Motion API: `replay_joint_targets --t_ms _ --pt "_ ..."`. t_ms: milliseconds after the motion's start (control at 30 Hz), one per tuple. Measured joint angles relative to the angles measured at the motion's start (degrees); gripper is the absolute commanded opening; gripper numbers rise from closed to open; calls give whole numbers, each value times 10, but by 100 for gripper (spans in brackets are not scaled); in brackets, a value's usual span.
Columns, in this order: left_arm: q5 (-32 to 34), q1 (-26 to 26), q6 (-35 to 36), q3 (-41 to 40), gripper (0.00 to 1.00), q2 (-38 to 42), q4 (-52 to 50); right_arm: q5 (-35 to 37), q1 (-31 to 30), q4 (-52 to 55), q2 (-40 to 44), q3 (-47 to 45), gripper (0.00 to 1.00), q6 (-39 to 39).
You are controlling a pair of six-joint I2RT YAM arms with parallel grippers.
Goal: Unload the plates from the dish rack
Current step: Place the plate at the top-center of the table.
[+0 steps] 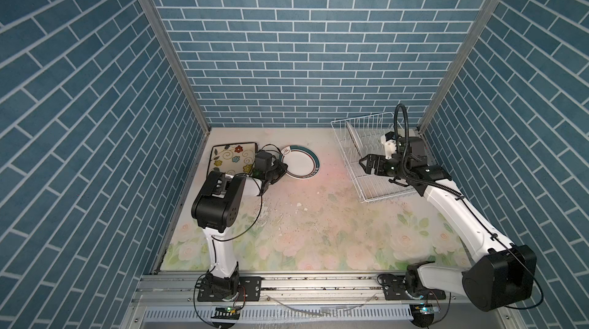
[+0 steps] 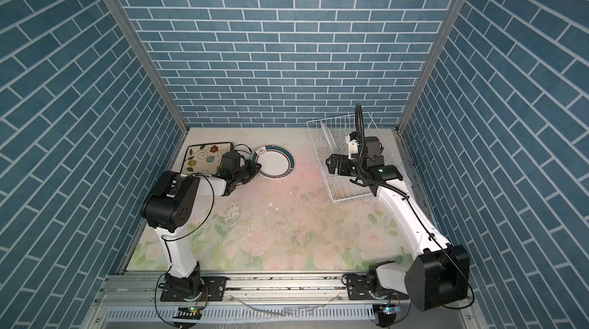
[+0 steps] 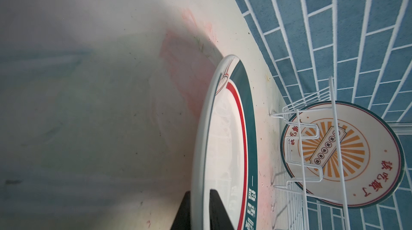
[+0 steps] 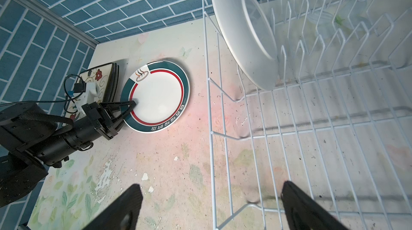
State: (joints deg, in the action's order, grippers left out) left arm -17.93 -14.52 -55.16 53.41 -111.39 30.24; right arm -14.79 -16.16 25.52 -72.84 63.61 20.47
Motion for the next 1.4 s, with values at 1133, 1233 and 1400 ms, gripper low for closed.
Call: replay_joint_targets --t_ms 1133,1233,1400 --pt "23 0 4 -109 78 125 -34 142 -1 89 -55 33 90 -56" --pt "23 0 4 -121 78 155 -37 171 -11 103 -72 57 89 -67" --pt "19 0 5 -156 78 203 -37 240 -57 123 -121 113 89 -96"
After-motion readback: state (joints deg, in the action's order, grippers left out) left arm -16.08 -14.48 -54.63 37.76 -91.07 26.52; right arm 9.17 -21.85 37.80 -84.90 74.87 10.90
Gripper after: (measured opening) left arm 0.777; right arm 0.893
